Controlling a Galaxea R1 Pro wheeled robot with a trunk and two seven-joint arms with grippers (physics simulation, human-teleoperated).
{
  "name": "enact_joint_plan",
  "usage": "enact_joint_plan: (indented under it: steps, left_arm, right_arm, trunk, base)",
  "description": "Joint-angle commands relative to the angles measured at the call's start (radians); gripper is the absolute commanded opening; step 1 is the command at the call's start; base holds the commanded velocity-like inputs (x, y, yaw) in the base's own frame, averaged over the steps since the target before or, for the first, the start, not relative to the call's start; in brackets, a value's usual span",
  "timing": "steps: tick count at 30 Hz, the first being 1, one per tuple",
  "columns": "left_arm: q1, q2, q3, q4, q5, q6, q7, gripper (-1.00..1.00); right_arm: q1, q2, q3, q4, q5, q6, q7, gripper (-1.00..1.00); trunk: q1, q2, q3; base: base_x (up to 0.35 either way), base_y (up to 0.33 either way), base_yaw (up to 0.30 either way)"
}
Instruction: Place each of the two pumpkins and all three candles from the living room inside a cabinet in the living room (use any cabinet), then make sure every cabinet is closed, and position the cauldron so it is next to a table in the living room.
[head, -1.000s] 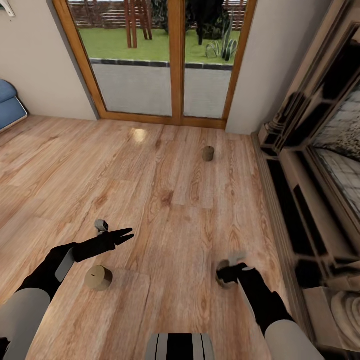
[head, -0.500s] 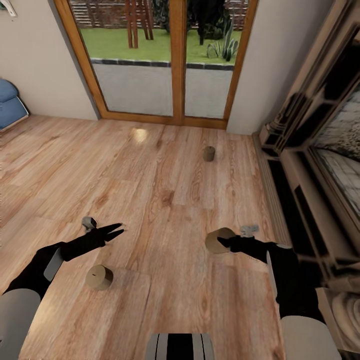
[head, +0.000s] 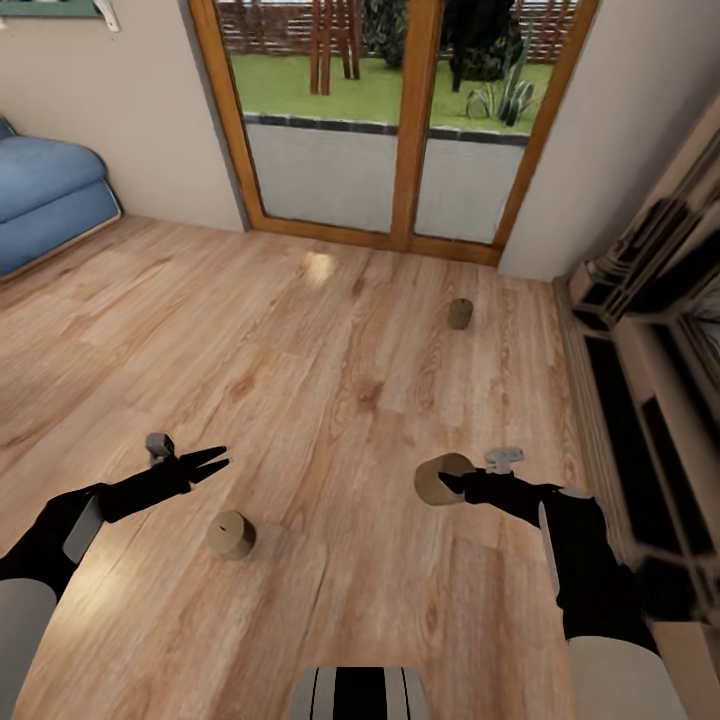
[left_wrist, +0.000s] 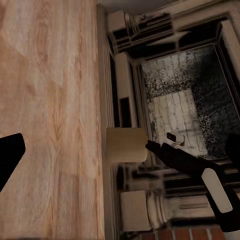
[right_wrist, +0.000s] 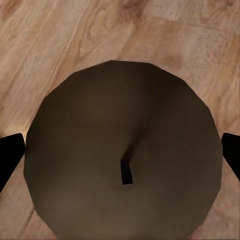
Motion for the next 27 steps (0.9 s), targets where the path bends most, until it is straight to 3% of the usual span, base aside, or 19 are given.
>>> enact_joint_plan:
  steps: [1,8,20,23,27]
  left_arm:
    - [0.0,0.001,0.0,0.0,-0.001,0.0,0.004,1.0]
    - [-0.001,0.001,0.001,-0.019,-0.001,0.0,0.107,1.0]
    - [-0.001,-0.001,0.0,-0.021,-0.001,-0.001,0.161,1.0]
    - [-0.001,-0.002,-0.001,-0.023,-0.001,-0.001,0.3,1.0]
    - [-0.001,-0.004,-0.004,-0.025,-0.001,-0.001,0.431,1.0]
  right_arm:
    - [0.0,0.0,0.0,0.0,-0.004,0.001,0.0,-1.0]
    - [0.0,0.001,0.001,0.003,-0.004,0.0,0.0,-1.0]
    - [0.002,0.002,0.003,0.007,-0.005,0.0,-0.001,-1.0]
    - [0.002,0.002,0.003,0.007,-0.005,0.0,-0.001,-1.0]
    - [0.002,0.002,0.003,0.007,-0.005,0.0,-0.002,-1.0]
  trunk:
    - [0.0,0.0,0.0]
    - [0.0,0.0,0.0]
    - [0.0,0.0,0.0]
    - [0.0,0.0,0.0]
    - [0.0,0.0,0.0]
  base:
    - [0.0,0.0,0.287]
    - [0.099,0.06,0.287]
    - [0.206,0.152,0.287]
    - [0.012,0.008,0.241]
    - [0.002,0.001,0.055]
